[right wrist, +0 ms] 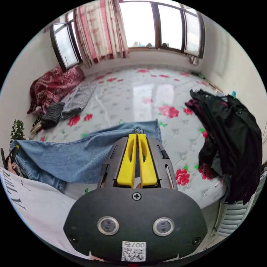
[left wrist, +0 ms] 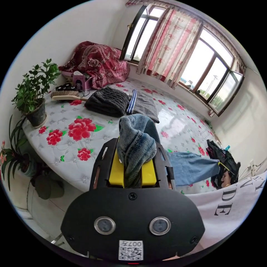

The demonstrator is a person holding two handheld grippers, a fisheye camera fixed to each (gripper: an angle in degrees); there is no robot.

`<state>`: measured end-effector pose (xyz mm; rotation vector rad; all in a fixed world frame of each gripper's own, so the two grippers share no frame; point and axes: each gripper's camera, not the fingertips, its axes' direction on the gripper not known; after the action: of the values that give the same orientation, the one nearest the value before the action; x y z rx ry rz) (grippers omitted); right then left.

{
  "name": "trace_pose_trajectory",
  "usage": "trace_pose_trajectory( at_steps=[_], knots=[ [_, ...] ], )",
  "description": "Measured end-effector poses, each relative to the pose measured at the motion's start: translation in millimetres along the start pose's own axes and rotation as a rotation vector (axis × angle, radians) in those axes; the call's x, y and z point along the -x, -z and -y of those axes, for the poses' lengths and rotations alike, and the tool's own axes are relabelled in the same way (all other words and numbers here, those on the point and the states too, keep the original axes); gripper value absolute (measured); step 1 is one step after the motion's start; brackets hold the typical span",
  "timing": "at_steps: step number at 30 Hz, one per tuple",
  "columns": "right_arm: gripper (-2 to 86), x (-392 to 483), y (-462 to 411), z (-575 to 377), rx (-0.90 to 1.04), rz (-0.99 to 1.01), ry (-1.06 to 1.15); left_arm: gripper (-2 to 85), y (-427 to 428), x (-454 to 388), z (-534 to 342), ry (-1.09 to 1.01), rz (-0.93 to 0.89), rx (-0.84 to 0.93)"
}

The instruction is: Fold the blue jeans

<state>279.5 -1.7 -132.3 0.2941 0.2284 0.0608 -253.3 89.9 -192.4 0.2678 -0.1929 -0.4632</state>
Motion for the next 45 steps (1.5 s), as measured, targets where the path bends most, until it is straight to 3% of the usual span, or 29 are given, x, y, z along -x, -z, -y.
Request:
trace_pose_trajectory(
  at_steps=[4, 9, 12, 15, 20, 24, 27, 34, 41, 45],
  knots=[
    [-0.2, -19.6, 98.5, 42.6, -0.303, -0.037, -0.029, 6.6, 33.4, -8.9, 24.8, -0.075, -0.049, -0.100],
    [0.1, -26.8, 101.8, 123.1, -0.451, 0.002, 0.018, 8.1, -10.2, 0.1, 109.1, -0.167, -0.020, -0.205],
    [0.7, -11.2, 37.3, 181.8, -0.360, -0.046, 0.014, 11.4, -103.3, 20.2, 165.1, -0.048, 0.042, -0.083],
    [3.1, -13.0, -53.0, 204.0, -0.053, -0.010, -0.100, 14.0, -178.4, 47.7, 173.6, 0.169, 0.194, 0.119],
    [7.7, -9.0, -128.1, 97.5, 0.189, 0.079, -0.053, 13.8, -202.3, 57.8, 88.6, 0.170, 0.256, 0.201],
    [11.1, -28.9, -167.4, -21.4, 0.483, 0.067, -0.069, 13.9, -214.8, 70.3, -11.2, 0.269, 0.121, 0.399],
    [12.8, -26.5, -176.7, -51.3, 0.597, 0.058, 0.031, 14.8, -225.0, 61.4, -45.0, 0.299, 0.034, 0.455],
    [12.9, 21.9, -218.1, -56.5, 0.677, 0.064, 0.307, 11.8, -307.6, 11.8, -29.2, 0.100, 0.138, 0.584],
    [1.7, 4.5, -202.5, -41.0, 0.629, 0.080, 0.143, 4.3, -325.2, 10.2, -10.0, 0.119, 0.149, 0.583],
    [0.2, -4.3, -131.4, -13.0, 0.404, 0.147, 0.084, 2.1, -277.1, 23.5, -6.3, 0.142, 0.101, 0.486]
  ],
)
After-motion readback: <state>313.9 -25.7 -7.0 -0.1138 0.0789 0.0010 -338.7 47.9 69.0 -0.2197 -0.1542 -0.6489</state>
